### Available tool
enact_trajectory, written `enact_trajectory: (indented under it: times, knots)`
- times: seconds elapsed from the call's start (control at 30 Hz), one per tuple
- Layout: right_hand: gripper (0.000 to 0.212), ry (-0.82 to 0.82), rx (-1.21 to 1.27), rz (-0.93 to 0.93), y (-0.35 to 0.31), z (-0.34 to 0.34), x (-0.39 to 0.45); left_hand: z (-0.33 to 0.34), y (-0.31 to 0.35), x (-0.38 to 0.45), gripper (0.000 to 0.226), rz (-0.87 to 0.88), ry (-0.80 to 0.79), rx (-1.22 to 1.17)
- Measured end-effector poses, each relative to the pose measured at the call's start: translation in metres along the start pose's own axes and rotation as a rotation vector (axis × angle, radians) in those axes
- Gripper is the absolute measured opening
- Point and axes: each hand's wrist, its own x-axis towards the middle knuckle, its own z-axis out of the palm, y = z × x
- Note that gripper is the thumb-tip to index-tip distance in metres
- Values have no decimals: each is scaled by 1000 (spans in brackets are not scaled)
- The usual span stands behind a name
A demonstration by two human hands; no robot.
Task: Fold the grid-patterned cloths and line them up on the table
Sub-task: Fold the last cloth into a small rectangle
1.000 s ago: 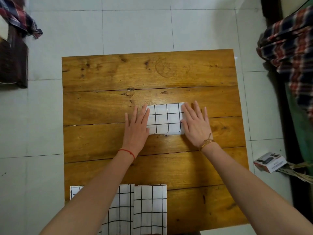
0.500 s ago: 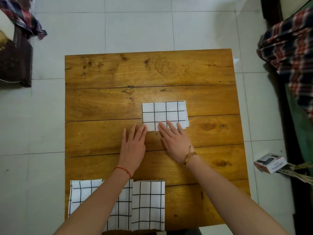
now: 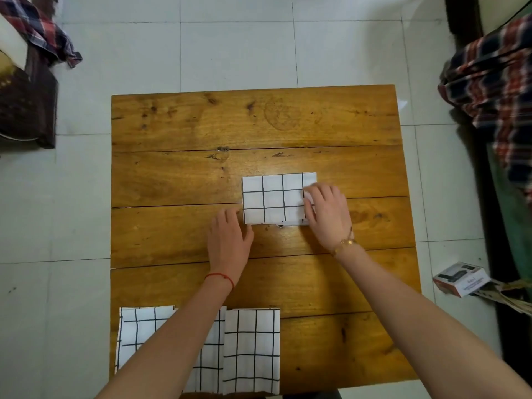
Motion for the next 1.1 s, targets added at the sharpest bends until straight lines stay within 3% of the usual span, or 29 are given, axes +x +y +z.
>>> enact_trajectory:
  times: [0.1, 0.27, 0.53, 0.63, 0.73, 0.87, 1.0, 1.1]
  knots:
    - [20, -28, 33, 82, -14, 0, 45, 0, 10, 15, 37, -194, -8, -106]
    - [18, -156, -22, 50, -26, 11, 86, 9, 18, 27, 33, -324, -19, -122]
    - [17, -243, -34, 9, -24, 27, 77, 13, 24, 29, 15, -320, 5, -242]
    - [10, -310, 196, 108, -15, 20, 69, 6, 23, 28, 10, -361, 71, -457]
    - [8, -411, 540, 335, -6, 11, 57, -4, 25, 26, 19, -419, 100, -765]
    - [12, -489, 977, 641, -1, -4, 29, -12, 33, 23, 41, -587, -80, -1148]
    - [12, -385, 1287, 860, 6, -8, -7, -11, 38, 2, 30, -586, -270, -1162]
    - [16, -316, 1206, 882, 13, -8, -35, -6, 36, -21, 31, -519, -291, -1087]
